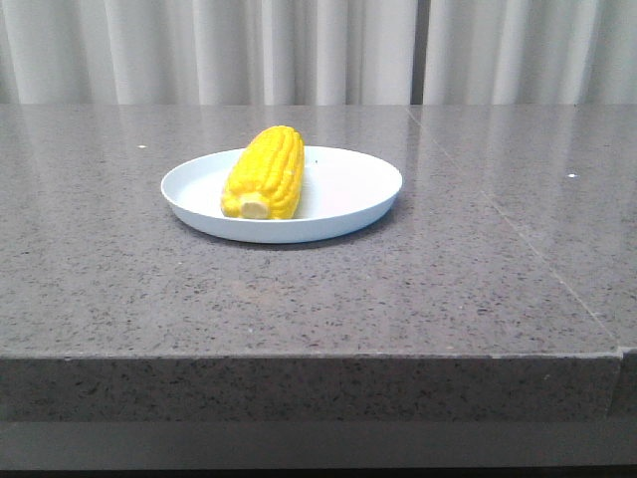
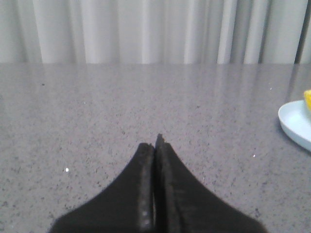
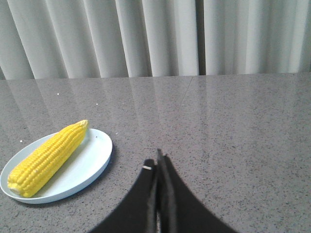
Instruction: Place corn on plate with both arms
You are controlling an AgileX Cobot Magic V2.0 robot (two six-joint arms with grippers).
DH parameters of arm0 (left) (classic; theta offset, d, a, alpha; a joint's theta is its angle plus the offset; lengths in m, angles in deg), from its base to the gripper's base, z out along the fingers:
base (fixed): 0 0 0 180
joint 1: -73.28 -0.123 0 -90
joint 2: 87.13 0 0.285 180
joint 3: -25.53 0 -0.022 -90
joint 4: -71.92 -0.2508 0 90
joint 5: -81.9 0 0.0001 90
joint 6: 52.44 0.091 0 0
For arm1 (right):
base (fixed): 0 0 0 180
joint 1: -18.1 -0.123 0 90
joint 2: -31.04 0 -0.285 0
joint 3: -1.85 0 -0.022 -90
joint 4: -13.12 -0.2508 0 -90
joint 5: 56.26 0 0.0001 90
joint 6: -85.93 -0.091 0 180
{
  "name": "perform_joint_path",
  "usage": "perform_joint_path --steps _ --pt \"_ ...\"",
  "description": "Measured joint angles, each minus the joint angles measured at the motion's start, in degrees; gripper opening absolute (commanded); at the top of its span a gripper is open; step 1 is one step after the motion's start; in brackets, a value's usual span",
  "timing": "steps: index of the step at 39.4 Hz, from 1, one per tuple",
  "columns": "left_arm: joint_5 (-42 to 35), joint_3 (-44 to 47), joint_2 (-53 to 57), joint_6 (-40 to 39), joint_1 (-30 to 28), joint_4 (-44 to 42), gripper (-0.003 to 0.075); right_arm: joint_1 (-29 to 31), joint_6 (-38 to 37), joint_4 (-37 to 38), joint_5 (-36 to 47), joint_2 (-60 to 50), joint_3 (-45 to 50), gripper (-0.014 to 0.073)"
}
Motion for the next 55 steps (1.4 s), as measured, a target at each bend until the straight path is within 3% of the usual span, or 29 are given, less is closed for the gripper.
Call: perform_joint_path --steps 12,55 --pt "-4.41 4.49 0.0 0.0 -0.09 0.0 -0.002 0.0 0.0 0.0 0.0 0.0 0.0 -0.0071" --pt "-4.41 4.49 0.0 0.0 -0.09 0.0 -0.002 0.0 0.1 0.0 0.0 0.0 0.09 -0.0071"
